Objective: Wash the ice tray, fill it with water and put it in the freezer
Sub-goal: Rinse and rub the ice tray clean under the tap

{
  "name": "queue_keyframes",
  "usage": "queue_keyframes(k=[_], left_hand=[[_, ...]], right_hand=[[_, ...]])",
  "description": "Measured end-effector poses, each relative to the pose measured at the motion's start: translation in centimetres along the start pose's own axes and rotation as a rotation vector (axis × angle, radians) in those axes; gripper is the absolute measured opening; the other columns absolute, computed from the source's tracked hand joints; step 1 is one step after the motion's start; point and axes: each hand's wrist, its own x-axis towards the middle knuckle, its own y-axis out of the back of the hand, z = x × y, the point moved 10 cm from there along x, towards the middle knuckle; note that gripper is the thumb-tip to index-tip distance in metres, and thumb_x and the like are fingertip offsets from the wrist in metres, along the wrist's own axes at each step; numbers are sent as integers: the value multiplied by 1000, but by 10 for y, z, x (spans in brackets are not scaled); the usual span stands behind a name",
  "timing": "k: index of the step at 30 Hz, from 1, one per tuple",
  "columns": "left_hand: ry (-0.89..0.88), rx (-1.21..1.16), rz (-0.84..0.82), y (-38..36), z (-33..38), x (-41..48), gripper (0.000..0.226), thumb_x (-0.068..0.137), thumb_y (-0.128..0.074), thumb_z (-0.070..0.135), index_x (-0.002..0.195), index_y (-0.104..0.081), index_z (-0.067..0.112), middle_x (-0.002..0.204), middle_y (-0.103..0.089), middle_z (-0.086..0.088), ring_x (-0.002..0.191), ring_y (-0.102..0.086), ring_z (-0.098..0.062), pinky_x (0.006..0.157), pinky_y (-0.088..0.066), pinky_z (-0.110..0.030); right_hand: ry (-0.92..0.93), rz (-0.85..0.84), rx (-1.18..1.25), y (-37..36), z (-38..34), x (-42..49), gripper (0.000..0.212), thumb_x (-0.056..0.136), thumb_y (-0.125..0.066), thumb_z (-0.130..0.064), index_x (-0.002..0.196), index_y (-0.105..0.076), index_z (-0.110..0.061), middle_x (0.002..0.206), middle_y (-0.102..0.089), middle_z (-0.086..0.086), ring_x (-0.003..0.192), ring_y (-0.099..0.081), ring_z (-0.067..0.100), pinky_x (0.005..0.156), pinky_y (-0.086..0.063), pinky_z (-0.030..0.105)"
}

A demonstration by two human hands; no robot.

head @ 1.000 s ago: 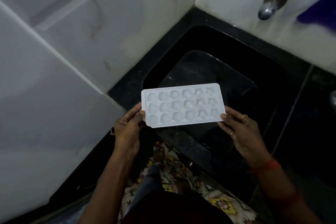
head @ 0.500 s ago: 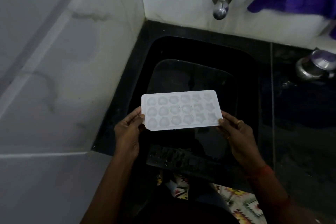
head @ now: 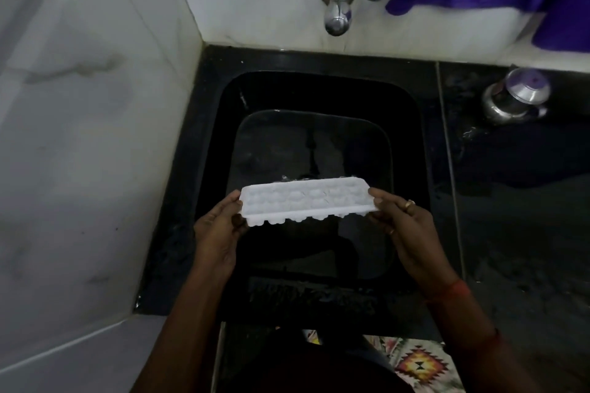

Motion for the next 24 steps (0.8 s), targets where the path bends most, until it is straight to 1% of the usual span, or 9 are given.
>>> queue_keyframes(k=[2, 4, 5, 7, 10, 13, 16, 19, 24], left_hand=[[18, -5, 8, -4, -2, 2, 25, 95, -61, 4, 119, -69, 1, 101, -74, -11, 84, -69, -20, 67, -59, -25], [42, -18, 9, -7, -4, 4, 22, 93, -65, 6, 114, -71, 3, 101, -75, -10, 82, -70, -19, 65, -60, -26], [54, -25, 7, -8, -5, 5, 21, 92, -67, 7, 112, -72, 3, 101, -76, -10, 82, -71, -18, 64, -61, -26], [71, -35, 0, -12, -6, 5, 20, 90, -68, 7, 109, -73, 2, 99, -77, -8, 82, -73, -17, 66, -62, -27], [75, -34, -14, -18, -4, 3, 13, 92, -67, 7, 102, -72, 1, 88, -78, -5, 81, -71, -18, 69, -62, -28], [73, -26, -11, -23, -3, 2, 11, 94, -67, 16, 93, -73, 7, 82, -77, -1, 78, -69, -17, 72, -61, -28], [69, -19, 14, -27, -2, 3, 20, 92, -70, 26, 91, -73, 6, 78, -74, -5, 67, -66, -14, 74, -61, -31], [58, -8, 32, -34, -1, 4, 22, 93, -70, 28, 88, -72, 7, 67, -71, -4, 56, -65, -11, 71, -61, -29], [19, 35, 21, -47, 4, 4, 24, 91, -72, 30, 87, -73, 7, 68, -70, -3, 60, -65, -12, 76, -60, -33]], right_hand=[[17, -36, -20, -2, -6, 1, 28, 87, -72, -15, 114, -73, -7, 116, -74, 9, 112, -69, 25, 94, -58, 32], [38, -81, -100, -3, -13, 2, 44, 76, -79, -26, 117, -72, -12, 111, -76, 9, 109, -71, 23, 95, -57, 34], [49, -96, -141, -4, -17, 2, 46, 74, -81, -29, 117, -73, -15, 109, -76, 8, 107, -72, 23, 94, -58, 34], [72, -102, -182, -2, -23, 4, 41, 77, -81, -26, 116, -73, -18, 105, -77, 7, 102, -73, 22, 91, -59, 32], [125, -85, -238, 3, -33, 12, 29, 84, -78, -23, 113, -74, -17, 99, -78, 7, 96, -75, 19, 82, -59, 23], [163, -41, -263, 5, -42, 17, 32, 79, -78, -35, 106, -77, -17, 90, -78, 8, 86, -74, 15, 74, -57, 18], [205, -1, -294, 8, -50, 23, 33, 76, -77, -43, 98, -78, -19, 83, -78, 4, 78, -72, 12, 73, -55, 20], [219, 47, -312, 14, -55, 29, 34, 76, -78, -47, 94, -78, -17, 76, -76, 5, 72, -72, 14, 72, -56, 25], [229, 117, -383, 28, -60, 39, 40, 77, -77, -59, 85, -78, -19, 65, -72, 7, 65, -70, 14, 76, -57, 33]])
